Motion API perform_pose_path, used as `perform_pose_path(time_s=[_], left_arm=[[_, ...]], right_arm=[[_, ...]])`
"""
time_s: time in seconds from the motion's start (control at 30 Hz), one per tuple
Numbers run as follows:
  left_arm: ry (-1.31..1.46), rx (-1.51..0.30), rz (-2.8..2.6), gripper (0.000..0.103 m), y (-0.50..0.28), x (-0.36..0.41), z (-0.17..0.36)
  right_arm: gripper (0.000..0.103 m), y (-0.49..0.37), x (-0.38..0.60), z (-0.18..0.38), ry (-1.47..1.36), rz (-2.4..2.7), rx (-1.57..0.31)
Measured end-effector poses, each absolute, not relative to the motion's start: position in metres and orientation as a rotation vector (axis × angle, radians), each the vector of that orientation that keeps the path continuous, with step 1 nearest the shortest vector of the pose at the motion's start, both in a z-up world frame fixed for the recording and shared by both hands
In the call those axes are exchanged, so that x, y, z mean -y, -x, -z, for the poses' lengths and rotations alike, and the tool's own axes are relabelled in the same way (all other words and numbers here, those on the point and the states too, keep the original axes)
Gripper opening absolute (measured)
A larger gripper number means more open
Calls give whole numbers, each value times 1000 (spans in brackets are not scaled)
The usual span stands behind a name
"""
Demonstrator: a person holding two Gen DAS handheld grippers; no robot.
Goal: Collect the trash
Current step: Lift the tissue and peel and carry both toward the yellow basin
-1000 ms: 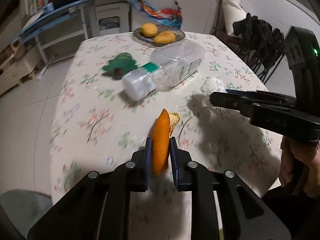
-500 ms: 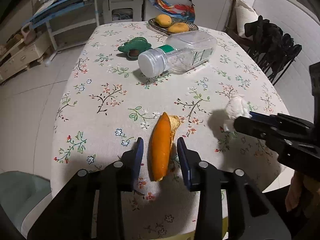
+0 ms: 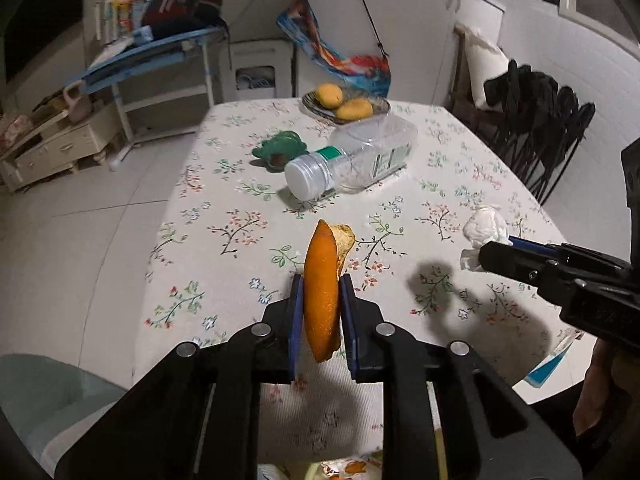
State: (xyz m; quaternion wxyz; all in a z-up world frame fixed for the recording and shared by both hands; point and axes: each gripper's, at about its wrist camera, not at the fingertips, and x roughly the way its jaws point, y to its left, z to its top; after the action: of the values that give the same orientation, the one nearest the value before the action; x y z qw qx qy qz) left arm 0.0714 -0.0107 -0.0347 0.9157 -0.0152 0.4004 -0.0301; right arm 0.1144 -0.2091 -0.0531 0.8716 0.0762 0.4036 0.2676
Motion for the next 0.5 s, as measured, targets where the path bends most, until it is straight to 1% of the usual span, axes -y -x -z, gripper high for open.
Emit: perform_pose_path(time_s=[0.2, 0.5], left_arm=[[41, -768, 59, 17, -47, 12, 25], [30, -739, 65, 17, -12, 18, 21]], right_arm=[[27, -101, 213, 45, -181, -558, -787], [28, -70, 215, 39, -160, -569, -741]])
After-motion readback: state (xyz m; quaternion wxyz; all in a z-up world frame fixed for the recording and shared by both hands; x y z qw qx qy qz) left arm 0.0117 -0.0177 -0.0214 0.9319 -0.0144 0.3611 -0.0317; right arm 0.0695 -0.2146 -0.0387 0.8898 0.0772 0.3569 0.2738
